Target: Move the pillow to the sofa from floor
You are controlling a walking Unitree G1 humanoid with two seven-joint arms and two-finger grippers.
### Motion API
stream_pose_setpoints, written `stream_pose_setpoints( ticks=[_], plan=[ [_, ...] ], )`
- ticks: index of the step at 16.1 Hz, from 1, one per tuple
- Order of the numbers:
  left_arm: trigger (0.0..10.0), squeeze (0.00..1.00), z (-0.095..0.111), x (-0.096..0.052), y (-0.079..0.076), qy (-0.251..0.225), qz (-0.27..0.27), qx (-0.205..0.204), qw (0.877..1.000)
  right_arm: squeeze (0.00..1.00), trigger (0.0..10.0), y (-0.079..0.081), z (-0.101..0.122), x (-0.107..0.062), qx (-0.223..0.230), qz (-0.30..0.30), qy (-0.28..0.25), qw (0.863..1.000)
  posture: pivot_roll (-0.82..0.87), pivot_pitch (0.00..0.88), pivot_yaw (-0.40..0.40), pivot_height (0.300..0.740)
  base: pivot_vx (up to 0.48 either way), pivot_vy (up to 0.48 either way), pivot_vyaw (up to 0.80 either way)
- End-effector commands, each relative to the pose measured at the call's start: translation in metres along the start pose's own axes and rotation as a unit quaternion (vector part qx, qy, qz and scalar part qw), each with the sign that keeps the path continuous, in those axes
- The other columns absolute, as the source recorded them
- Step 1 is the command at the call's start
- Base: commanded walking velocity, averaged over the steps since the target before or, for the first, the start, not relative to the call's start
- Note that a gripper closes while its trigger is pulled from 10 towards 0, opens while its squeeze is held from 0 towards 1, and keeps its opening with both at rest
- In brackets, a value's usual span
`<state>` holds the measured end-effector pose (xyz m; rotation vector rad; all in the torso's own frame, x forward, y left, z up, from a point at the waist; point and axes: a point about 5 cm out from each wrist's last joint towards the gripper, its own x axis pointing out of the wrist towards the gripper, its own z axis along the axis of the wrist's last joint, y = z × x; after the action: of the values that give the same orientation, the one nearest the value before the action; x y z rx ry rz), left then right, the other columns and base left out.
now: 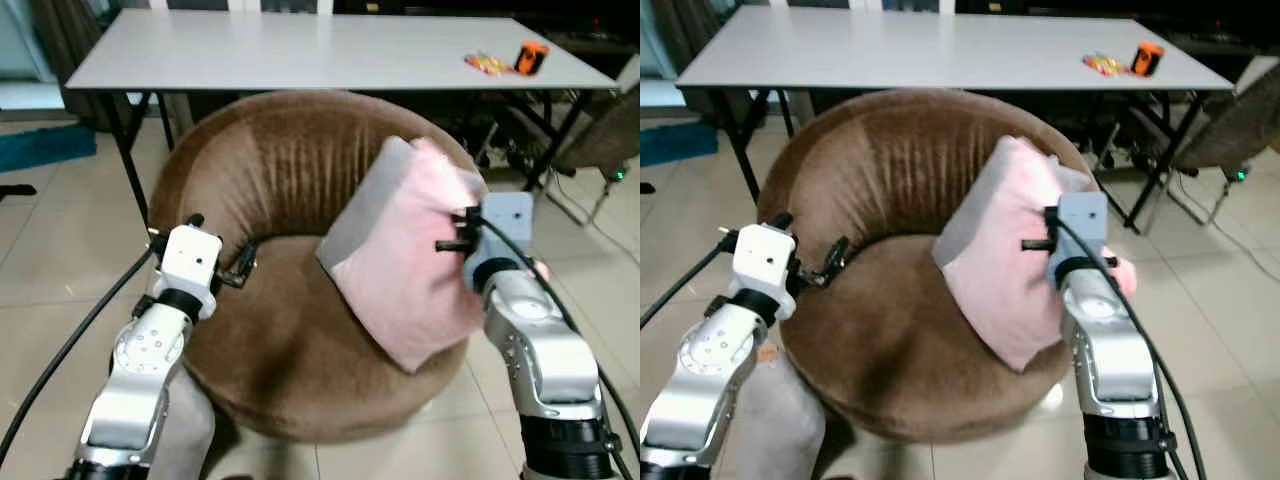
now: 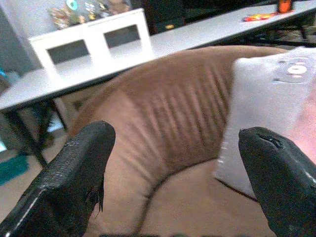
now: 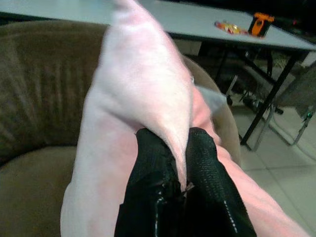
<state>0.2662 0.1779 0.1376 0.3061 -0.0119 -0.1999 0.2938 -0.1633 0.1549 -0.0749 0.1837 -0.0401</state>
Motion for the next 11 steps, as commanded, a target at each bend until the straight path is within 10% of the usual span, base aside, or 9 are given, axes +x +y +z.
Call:
stream_pose_setpoints(
  ticks=[1, 11],
  plan=[
    [10.0, 0.00, 0.001, 0.000, 0.006, 0.001, 0.010, 0.006, 1.000, 0.00, 10.0, 0.010, 0.013, 0.000, 0.003, 0.018, -0.030, 0.999, 0.00, 0.000, -0.057, 0.740, 0.289, 0.000, 0.00],
    [10.0, 0.00, 0.001, 0.001, 0.007, 0.000, 0.008, 0.010, 1.000, 0.00, 10.0, 0.019, 0.014, 0.004, -0.022, 0.039, -0.036, 0.998, 0.01, 0.000, -0.056, 0.740, 0.288, 0.000, 0.32]
  ],
)
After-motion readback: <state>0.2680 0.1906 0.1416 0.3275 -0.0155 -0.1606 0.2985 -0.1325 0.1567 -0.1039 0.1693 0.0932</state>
